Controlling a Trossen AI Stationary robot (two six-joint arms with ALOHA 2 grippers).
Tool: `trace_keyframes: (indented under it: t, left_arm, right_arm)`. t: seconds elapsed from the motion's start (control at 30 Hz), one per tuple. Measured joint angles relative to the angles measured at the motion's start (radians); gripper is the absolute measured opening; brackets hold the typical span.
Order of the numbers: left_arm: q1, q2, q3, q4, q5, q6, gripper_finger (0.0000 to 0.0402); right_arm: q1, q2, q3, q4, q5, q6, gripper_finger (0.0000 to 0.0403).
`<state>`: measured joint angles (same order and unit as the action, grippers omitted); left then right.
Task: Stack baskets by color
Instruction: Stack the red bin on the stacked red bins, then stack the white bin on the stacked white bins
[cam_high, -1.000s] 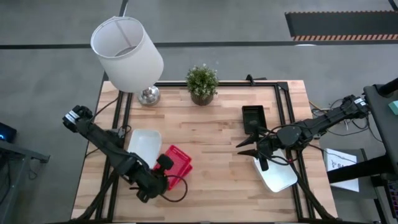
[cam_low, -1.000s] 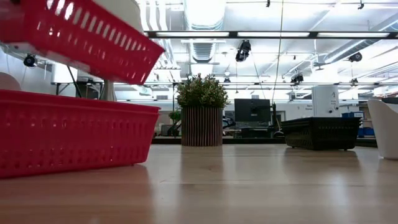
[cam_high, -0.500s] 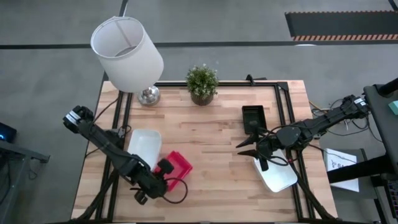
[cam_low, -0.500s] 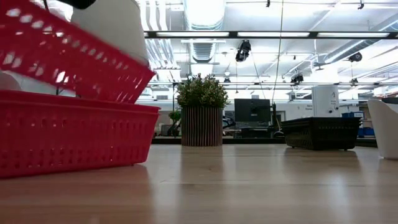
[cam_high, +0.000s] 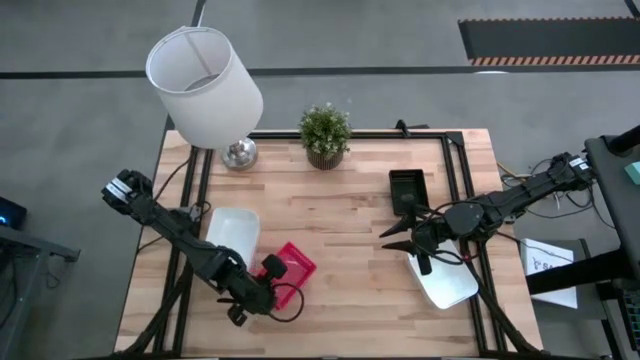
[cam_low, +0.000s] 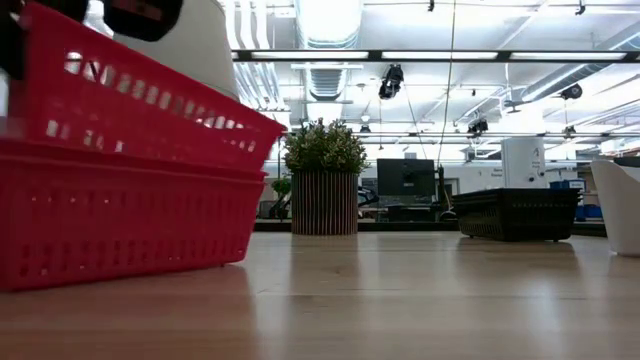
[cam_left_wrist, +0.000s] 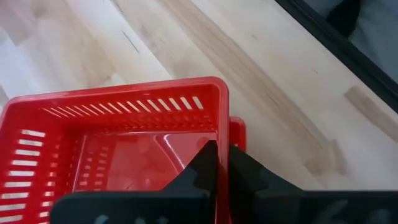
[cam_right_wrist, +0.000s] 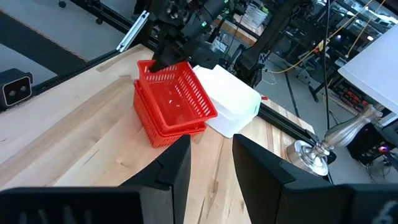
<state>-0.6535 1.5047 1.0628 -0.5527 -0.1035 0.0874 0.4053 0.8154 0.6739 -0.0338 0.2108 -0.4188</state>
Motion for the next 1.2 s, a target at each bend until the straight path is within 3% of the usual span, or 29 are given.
trace_keyframes:
  t: [0.3,0.47,0.77,1.0,1.1,1.2]
  left_arm:
    - [0.011,0.0,-0.052,0.067,-0.017,-0.001,0.0]
    - [0.011,0.0,-0.056,0.068,-0.081,-0.003,0.0003]
    - [0.023,-0.001,-0.056,0.066,-0.157,-0.003,0.0103]
    - [0.017,-0.002,0.019,0.037,-0.143,-0.006,0.016]
    - [0.017,-0.005,0.069,-0.022,-0.113,-0.101,0.0162]
    - [0.015,0.001,0.073,-0.026,-0.018,-0.186,0.0146]
  right_arm:
    - [0.0,0.0,0.0,-0.009,0.0,0.0,0.0112]
    - [0.0,0.0,0.0,-0.009,0.0,0.0,0.0112]
    - [0.0,0.0,0.0,-0.012,0.0,0.015,0.0111]
    - [0.0,0.0,0.0,-0.013,0.0,0.033,0.0112]
    - [0.0,0.0,0.0,-0.014,0.0,0.044,0.0112]
    - [0.0,0.0,0.0,-0.014,0.0,0.051,0.0112]
